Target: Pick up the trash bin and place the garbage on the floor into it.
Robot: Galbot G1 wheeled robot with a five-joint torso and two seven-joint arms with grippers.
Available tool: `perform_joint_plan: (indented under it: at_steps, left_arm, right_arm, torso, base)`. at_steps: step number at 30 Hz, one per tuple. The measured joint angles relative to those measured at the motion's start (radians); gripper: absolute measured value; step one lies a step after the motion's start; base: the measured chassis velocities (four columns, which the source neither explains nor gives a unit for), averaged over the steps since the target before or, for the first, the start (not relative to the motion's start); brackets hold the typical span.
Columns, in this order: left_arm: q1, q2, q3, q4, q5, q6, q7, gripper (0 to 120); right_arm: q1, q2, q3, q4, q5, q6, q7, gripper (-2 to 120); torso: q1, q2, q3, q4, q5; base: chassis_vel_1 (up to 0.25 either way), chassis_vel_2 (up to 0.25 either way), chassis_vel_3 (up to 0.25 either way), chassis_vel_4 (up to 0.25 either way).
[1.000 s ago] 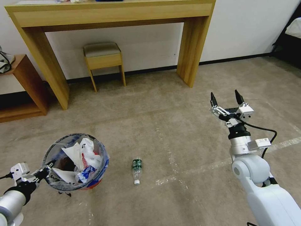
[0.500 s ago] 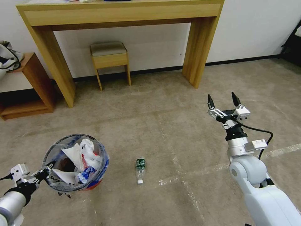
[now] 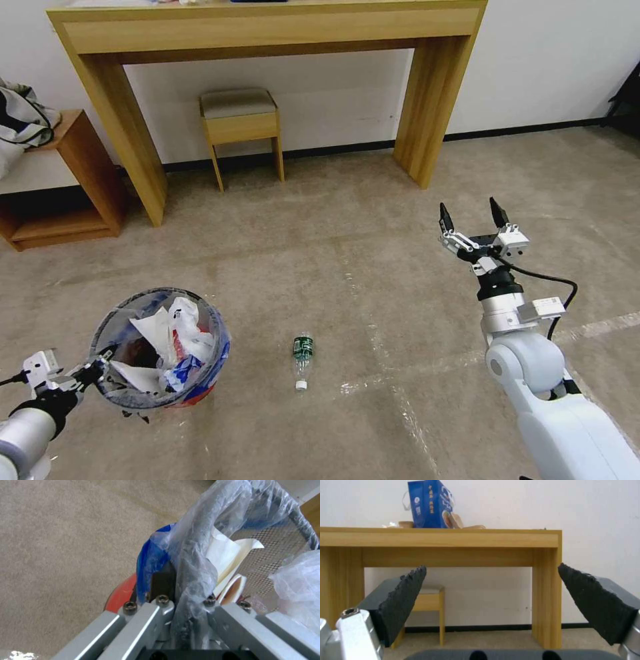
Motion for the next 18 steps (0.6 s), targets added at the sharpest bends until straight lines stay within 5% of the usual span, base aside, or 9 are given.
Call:
perform_joint_plan:
  at_steps: [18]
  left_arm:
    - [0.006, -0.007, 0.001, 0.002, 0.001, -0.001, 0.0, 1]
  right_arm:
    - [-0.005, 0.001, -0.008, -0.004, -0.023, -0.005, -0.003, 100]
  torso:
    - [0.0, 0.0, 0.0, 0.0, 0.0]
  base:
    - [0.0, 0.0, 0.0, 0.0]
